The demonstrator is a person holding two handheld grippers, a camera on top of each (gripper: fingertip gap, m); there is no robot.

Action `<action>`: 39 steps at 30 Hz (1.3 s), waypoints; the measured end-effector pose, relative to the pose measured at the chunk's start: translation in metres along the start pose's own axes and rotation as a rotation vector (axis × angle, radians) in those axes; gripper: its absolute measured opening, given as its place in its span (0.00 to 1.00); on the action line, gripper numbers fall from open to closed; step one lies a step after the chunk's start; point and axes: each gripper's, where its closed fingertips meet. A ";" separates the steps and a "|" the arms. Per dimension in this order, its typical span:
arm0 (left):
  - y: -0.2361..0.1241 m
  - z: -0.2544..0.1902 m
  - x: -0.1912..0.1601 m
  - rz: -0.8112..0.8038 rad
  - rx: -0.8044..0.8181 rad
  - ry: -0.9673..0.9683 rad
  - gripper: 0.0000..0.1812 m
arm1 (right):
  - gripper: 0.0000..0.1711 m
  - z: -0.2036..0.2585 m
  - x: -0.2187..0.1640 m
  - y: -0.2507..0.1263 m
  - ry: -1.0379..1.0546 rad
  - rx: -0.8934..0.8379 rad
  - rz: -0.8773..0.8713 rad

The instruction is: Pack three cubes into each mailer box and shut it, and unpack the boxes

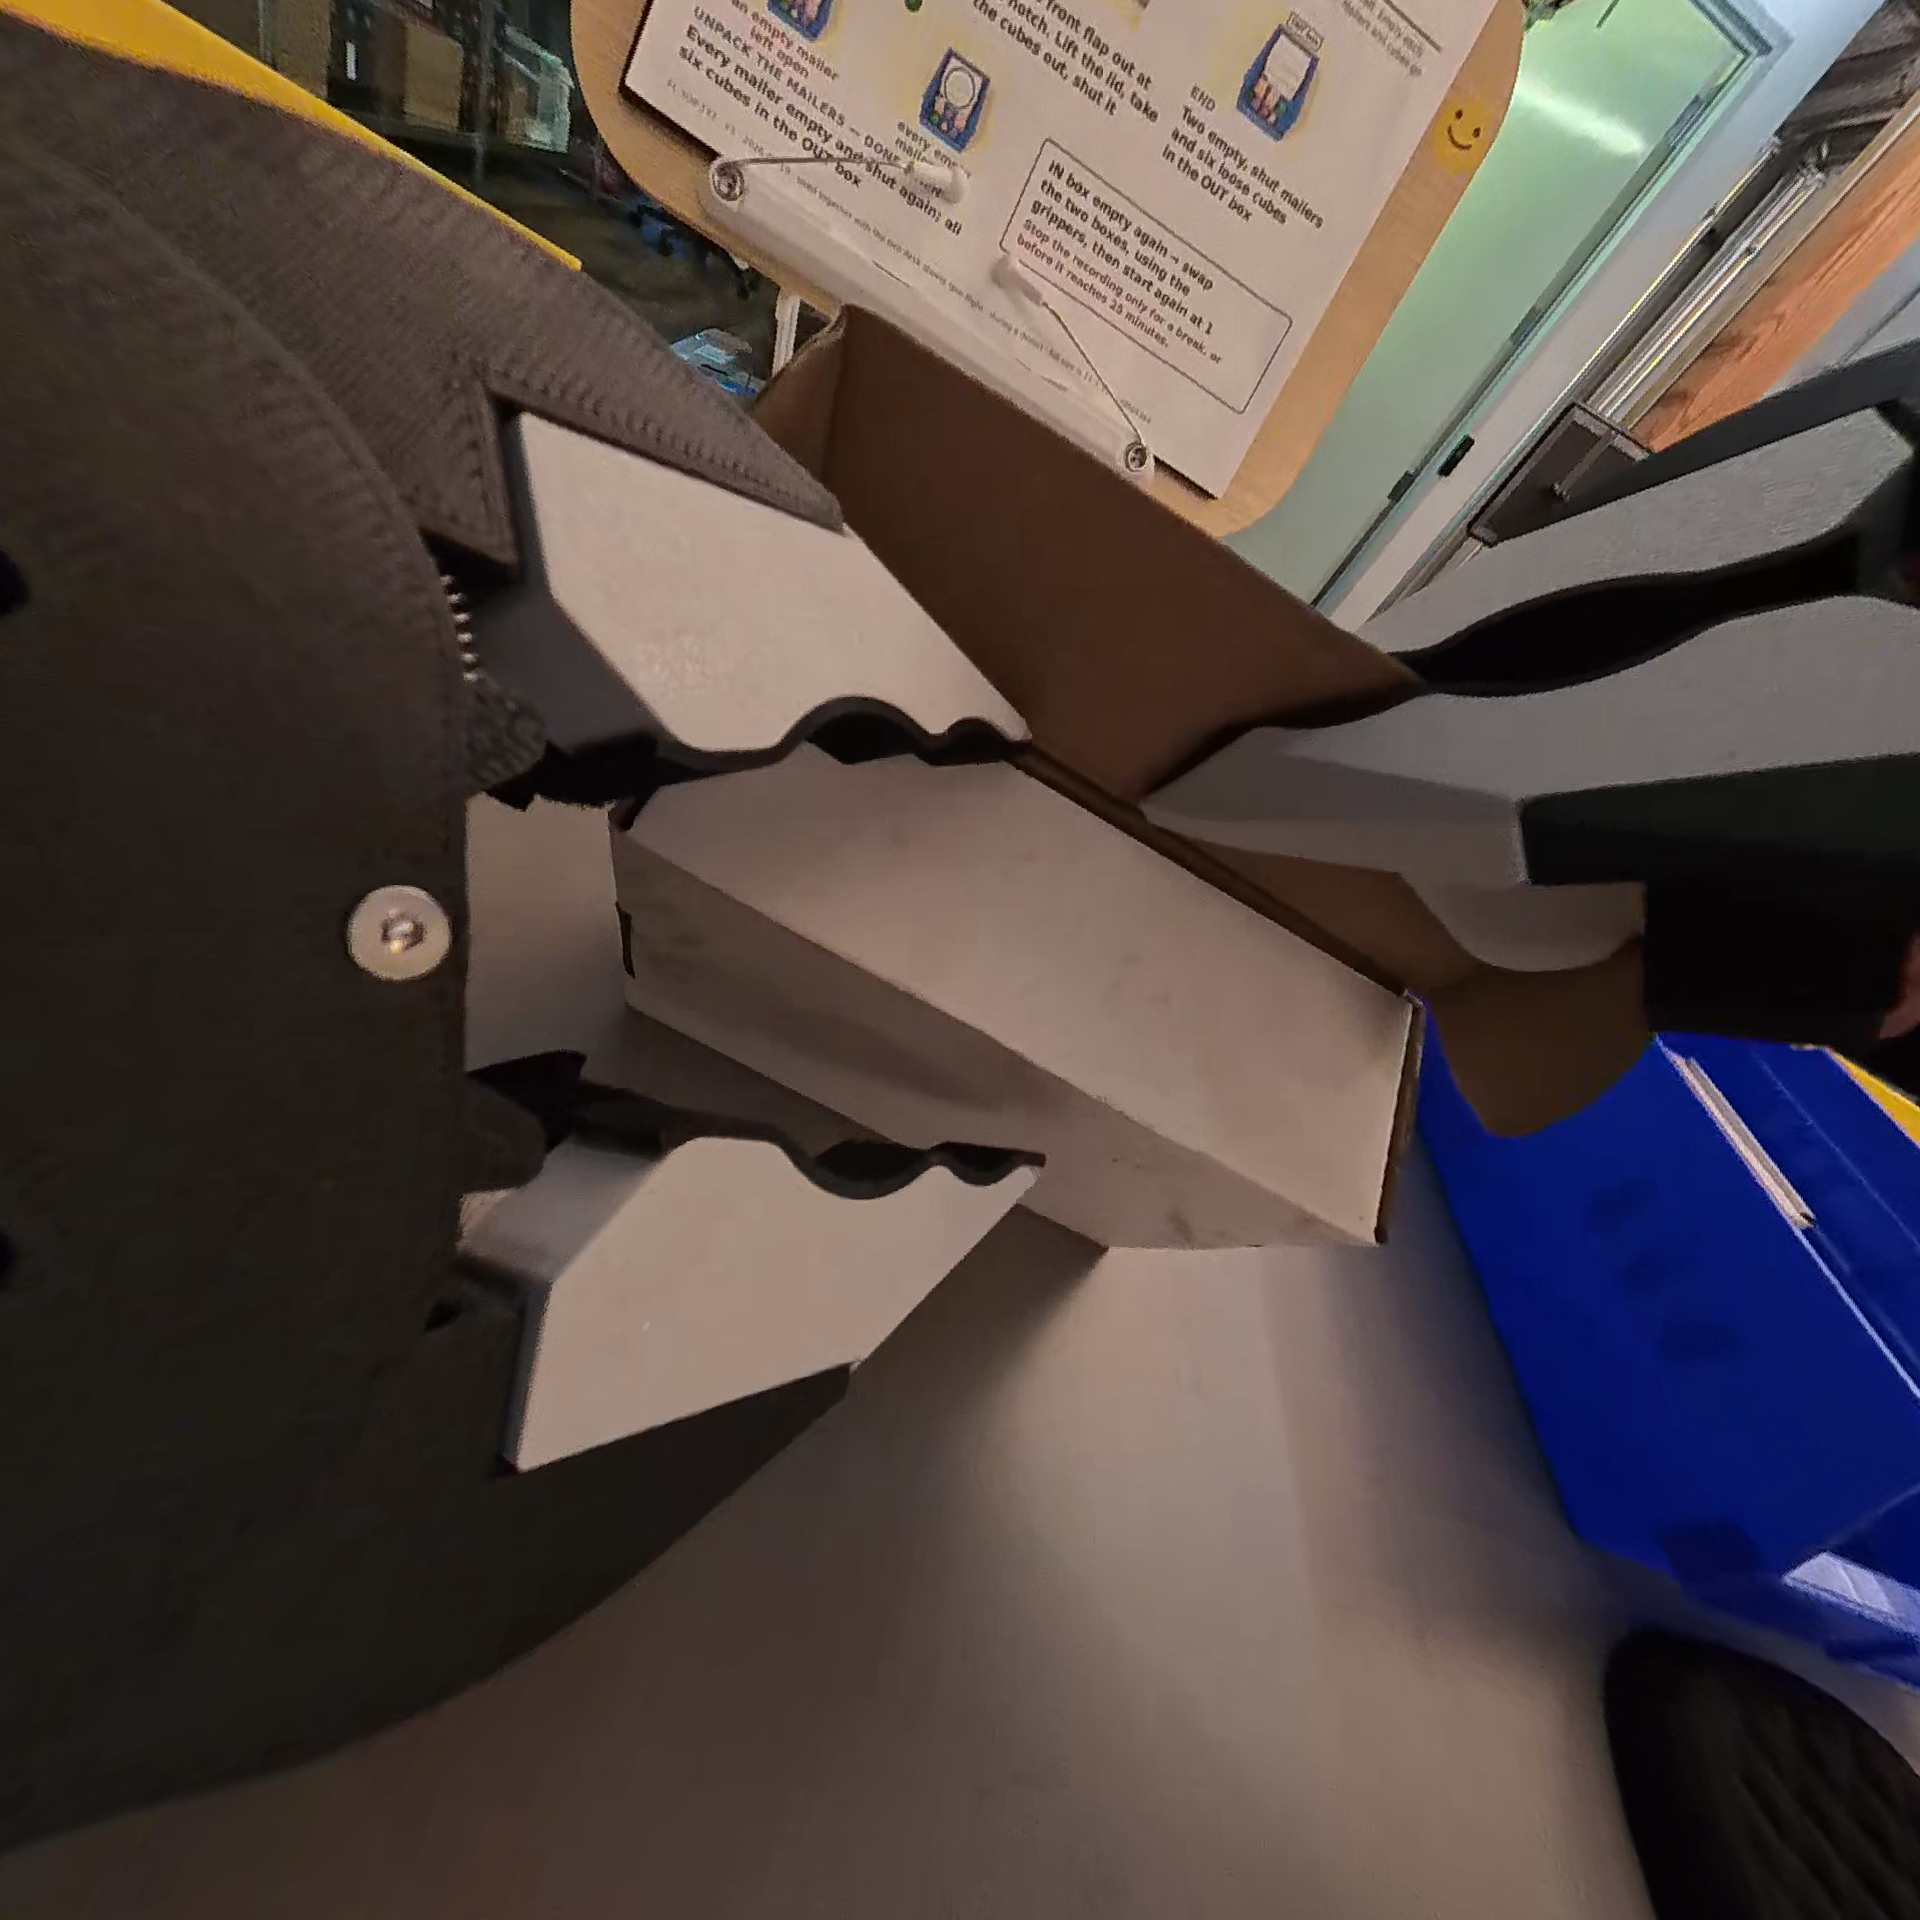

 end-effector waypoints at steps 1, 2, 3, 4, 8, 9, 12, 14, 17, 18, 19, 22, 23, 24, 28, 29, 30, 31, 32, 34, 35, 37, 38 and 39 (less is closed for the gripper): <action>0.000 -0.001 0.000 0.000 -0.010 -0.003 0.41 | 0.00 0.000 0.000 0.000 0.006 0.007 -0.001; 0.000 -0.002 0.001 -0.004 -0.021 -0.012 0.42 | 0.00 0.000 0.000 -0.001 0.013 0.012 -0.003; -0.001 -0.003 0.002 -0.007 -0.032 -0.018 0.43 | 0.00 -0.001 0.000 -0.001 0.019 0.014 -0.003; -0.001 -0.005 0.002 -0.007 -0.043 -0.017 0.44 | 0.00 -0.002 0.000 -0.001 0.023 0.010 -0.004; -0.001 -0.006 0.001 -0.007 -0.047 -0.004 0.44 | 0.00 -0.003 0.000 -0.001 0.039 -0.001 -0.004; -0.001 -0.005 0.001 -0.007 -0.046 -0.004 0.44 | 0.01 -0.005 0.001 -0.001 0.050 -0.012 -0.006; -0.002 -0.006 0.003 -0.014 -0.049 -0.005 0.40 | 0.00 -0.018 0.002 -0.004 0.076 -0.075 -0.020; -0.003 -0.009 0.005 -0.033 -0.069 -0.014 0.39 | 0.00 -0.029 0.001 -0.006 0.087 -0.136 -0.019; -0.008 -0.022 0.014 -0.092 -0.141 0.005 0.35 | 0.01 -0.040 0.001 -0.012 0.055 -0.212 -0.031; -0.011 -0.029 0.017 -0.112 -0.185 0.016 0.25 | 0.01 -0.044 0.004 -0.016 0.040 -0.245 -0.051; -0.013 -0.039 0.017 -0.121 -0.240 0.029 0.17 | 0.01 -0.048 0.007 -0.021 0.032 -0.275 -0.068; -0.005 -0.049 0.009 -0.076 -0.236 0.088 0.31 | 0.01 -0.043 0.009 -0.026 0.030 -0.248 -0.085; -0.004 -0.051 0.008 -0.067 -0.237 0.100 0.34 | 0.01 -0.044 0.008 -0.027 0.033 -0.257 -0.076; -0.003 -0.053 0.009 -0.064 -0.240 0.103 0.34 | 0.01 -0.044 0.007 -0.026 0.018 -0.259 -0.071; 0.005 -0.058 -0.006 0.018 -0.261 0.079 0.39 | 0.01 -0.039 0.006 -0.027 -0.082 -0.267 -0.056; 0.007 -0.061 -0.012 0.052 -0.285 0.067 0.39 | 0.01 -0.038 0.006 -0.028 -0.080 -0.264 -0.054; 0.009 -0.065 -0.017 0.075 -0.306 0.064 0.43 | 0.01 -0.038 0.007 -0.029 -0.073 -0.261 -0.059; 0.010 -0.066 -0.020 0.090 -0.307 0.078 0.40 | 0.01 -0.038 0.007 -0.030 -0.071 -0.260 -0.061; 0.010 -0.065 -0.021 0.100 -0.301 0.096 0.37 | 0.01 -0.040 0.007 -0.030 -0.073 -0.268 -0.064; 0.009 -0.066 -0.021 0.107 -0.302 0.124 0.34 | 0.01 -0.051 0.006 -0.029 -0.070 -0.319 -0.072; 0.009 -0.067 -0.020 0.102 -0.302 0.133 0.31 | 0.01 -0.062 0.005 -0.027 -0.070 -0.367 -0.072; 0.008 -0.067 -0.016 0.087 -0.296 0.145 0.27 | 0.01 -0.084 0.000 -0.017 -0.096 -0.481 -0.055; 0.008 -0.068 -0.015 0.082 -0.295 0.149 0.26 | 0.01 -0.094 -0.003 -0.011 -0.129 -0.541 -0.036; 0.009 -0.068 -0.014 0.081 -0.293 0.153 0.26 | 0.01 -0.104 -0.007 -0.004 -0.163 -0.597 -0.015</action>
Point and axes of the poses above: each gripper's, where its closed fingertips meet, y out along the fingers, x out of its top, z = x × y across the jaws, and after that the axes turned 8 degrees about y, right-handed
